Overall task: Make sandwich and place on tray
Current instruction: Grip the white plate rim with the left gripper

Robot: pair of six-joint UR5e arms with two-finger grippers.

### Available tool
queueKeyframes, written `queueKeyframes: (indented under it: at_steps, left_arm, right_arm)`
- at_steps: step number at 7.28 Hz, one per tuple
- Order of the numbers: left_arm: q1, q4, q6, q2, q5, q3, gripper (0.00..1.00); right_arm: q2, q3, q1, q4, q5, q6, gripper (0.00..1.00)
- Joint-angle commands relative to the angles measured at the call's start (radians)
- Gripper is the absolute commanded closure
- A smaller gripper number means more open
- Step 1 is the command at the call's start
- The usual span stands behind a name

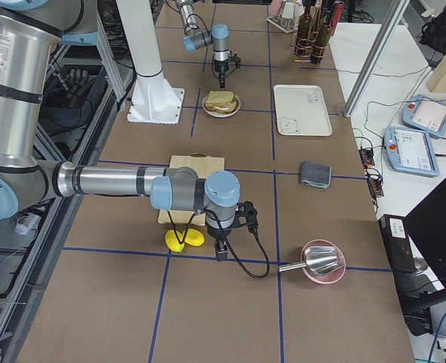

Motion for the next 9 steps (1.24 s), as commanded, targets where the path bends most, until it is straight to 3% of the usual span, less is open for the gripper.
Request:
queueKeyframes:
  at_steps: [1, 2, 7, 9]
  left_arm:
    - [0.0, 0.0, 0.001, -0.001, 0.0, 0.0, 0.88]
    - [0.0, 0.0, 0.001, -0.001, -0.002, -0.005, 1.0]
    - [-0.046, -0.003, 0.07, -0.001, -0.012, -0.068, 1.0]
    - [-0.136, -0.093, 0.074, 0.003, -0.125, -0.062, 1.0]
  right_arm:
    - [0.001, -0.001, 0.0, 0.0, 0.001, 0.0, 0.0]
    - [0.001, -0.002, 0.0, 0.0, 0.001, 0.0, 0.0]
    - [0.03, -0.048, 0.0, 0.003, 0.003, 0.0, 0.0]
    - [0.03, -0.048, 0.0, 0.003, 0.003, -0.002, 0.0]
